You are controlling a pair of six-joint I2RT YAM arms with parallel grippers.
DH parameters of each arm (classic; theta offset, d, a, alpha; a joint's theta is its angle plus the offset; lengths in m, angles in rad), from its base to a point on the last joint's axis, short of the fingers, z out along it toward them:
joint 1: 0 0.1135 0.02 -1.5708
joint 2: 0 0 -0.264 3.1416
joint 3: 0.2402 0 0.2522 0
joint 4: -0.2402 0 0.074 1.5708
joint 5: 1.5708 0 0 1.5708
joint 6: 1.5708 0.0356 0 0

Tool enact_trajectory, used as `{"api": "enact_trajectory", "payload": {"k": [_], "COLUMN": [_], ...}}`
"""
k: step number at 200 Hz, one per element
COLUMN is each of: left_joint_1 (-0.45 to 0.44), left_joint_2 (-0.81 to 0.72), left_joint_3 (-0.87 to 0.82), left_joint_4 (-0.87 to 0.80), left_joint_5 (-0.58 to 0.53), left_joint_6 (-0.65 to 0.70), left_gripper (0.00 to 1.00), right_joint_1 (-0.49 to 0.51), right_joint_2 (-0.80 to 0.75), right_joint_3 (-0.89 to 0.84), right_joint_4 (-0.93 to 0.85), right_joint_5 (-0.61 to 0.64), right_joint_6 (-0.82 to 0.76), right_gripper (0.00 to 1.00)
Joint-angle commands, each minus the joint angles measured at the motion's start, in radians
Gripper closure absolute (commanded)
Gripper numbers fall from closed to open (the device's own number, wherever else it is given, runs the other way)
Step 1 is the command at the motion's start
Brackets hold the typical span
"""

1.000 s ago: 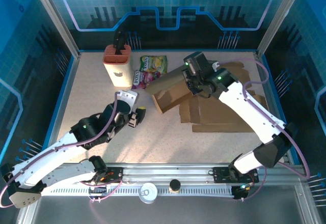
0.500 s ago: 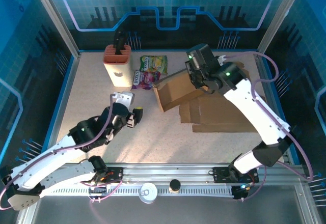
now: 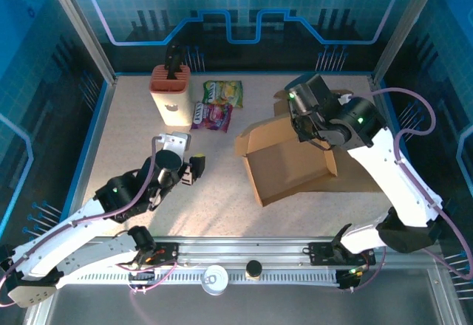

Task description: Fold the paper box

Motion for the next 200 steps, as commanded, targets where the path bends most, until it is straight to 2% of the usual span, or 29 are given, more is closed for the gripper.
{"api": "enact_trajectory", "payload": {"k": [1,22,64,83,98,155,200], "left_joint_1": [-0.002,-0.001,-0.001,-0.001,-0.002,-0.002,0.008], "left_joint_2": [-0.004,0.019,0.036,0.049,0.076,0.295,0.389], "left_joint_3": [0.023,0.033,0.003,-0.022,-0.033,0.004,0.054], "left_joint_4": [-0.013,-0.026,-0.022,0.006,0.035,0.178,0.258], "left_joint_5": [0.027,0.051,0.097,0.114,0.125,0.033,-0.014], "left_joint_6": [-0.016,-0.006,0.024,0.073,0.124,0.298,0.363], "left_gripper": [0.36,0.36,0.38,0.37,0.37,0.36,0.35], "right_joint_1": [0.036,0.022,-0.045,-0.075,-0.092,-0.101,-0.102], "right_joint_2": [-0.017,-0.026,0.061,0.075,0.095,0.142,0.146], "right_joint_3": [-0.023,-0.117,-0.179,-0.262,-0.284,-0.285,-0.304], "right_joint_4": [-0.111,-0.034,0.106,0.230,0.262,0.288,0.311], "right_joint_5": [0.056,0.025,-0.083,-0.154,-0.186,-0.218,-0.244], "right_joint_6": [0.150,0.172,0.123,0.101,0.088,0.055,0.046], "right_gripper": [1.00,1.00,1.00,1.00,1.00,1.00,1.00]}}
